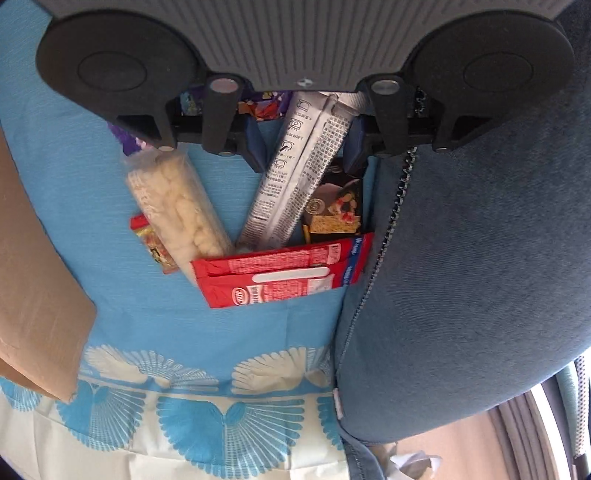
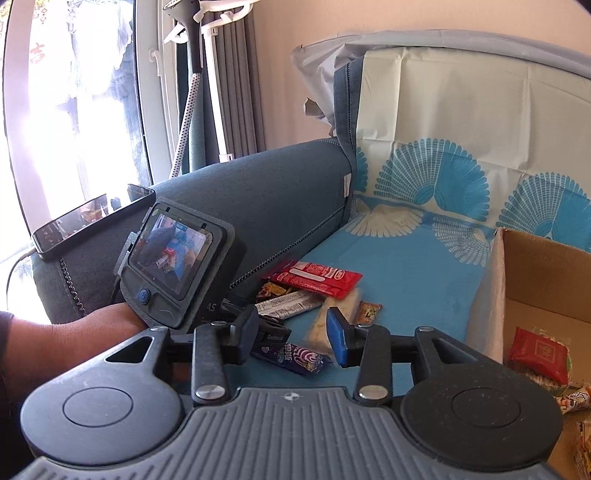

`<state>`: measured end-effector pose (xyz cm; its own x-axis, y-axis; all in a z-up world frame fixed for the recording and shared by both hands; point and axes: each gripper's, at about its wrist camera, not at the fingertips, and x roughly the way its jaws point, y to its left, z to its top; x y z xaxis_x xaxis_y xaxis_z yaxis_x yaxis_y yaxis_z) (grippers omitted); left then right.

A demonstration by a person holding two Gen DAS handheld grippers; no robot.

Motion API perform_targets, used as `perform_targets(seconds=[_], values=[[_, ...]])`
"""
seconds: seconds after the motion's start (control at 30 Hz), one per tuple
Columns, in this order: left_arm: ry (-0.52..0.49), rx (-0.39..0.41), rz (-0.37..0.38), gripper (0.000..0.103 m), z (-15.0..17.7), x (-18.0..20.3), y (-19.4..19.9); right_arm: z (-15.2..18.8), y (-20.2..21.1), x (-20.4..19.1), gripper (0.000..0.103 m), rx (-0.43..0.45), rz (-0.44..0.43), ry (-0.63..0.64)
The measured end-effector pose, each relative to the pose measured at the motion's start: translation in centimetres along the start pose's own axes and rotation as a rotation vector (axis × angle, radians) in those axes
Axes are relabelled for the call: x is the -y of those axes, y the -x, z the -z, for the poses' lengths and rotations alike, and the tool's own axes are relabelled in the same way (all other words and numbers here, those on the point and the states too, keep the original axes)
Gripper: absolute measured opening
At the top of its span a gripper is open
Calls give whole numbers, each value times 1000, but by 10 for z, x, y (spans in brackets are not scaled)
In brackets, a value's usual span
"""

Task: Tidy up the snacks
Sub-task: 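Move both tools back to the snack pile beside the box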

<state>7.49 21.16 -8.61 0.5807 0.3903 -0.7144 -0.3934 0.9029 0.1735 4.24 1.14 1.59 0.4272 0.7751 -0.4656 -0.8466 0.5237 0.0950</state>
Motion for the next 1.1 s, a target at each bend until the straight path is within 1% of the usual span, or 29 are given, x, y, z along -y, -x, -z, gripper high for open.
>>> perform_targets(seconds=[0.03,0.07,0.13,0.2,0.3,0.37,0.43,0.5,0.63,0.73,0.87,0.9,0.97,1.1], values=[[1,2,21,36,1,-1,1,0,-2,1,44,-10,7,-1],[5,1,41,32,1,-2,2,1,-4,2,45,-19,14,-6],[16,-9,93,30,2,-4,5,1,-8,5,47,-36,26,-26],[22,-36,146,29,2,-6,9,1,-13,7,48,-52,33,-50],[34,-121,227,29,3,-9,19,1,-20,8,48,-65,38,-69],[28,-160,259,29,6,-10,30,1,-25,6,48,-76,49,-71],[50,-182,268,29,12,-15,40,1,-29,3,48,-89,58,-68],[98,-181,260,28,16,-21,45,3,-34,-2,48,-101,72,-62],[165,-160,234,28,16,-27,45,11,-43,-9,49,-130,101,-48],[199,-166,227,28,15,-31,43,17,-52,-9,49,-157,124,-46],[206,-190,269,29,12,-34,38,25,-58,-6,49,-171,162,-65],[203,-192,277,31,12,-34,38,26,-58,-5,49,-170,172,-67],[184,-199,293,40,12,-30,35,27,-59,-2,49,-167,191,-71],[148,-204,295,41,13,-23,34,22,-72,3,50,-177,214,-68]])
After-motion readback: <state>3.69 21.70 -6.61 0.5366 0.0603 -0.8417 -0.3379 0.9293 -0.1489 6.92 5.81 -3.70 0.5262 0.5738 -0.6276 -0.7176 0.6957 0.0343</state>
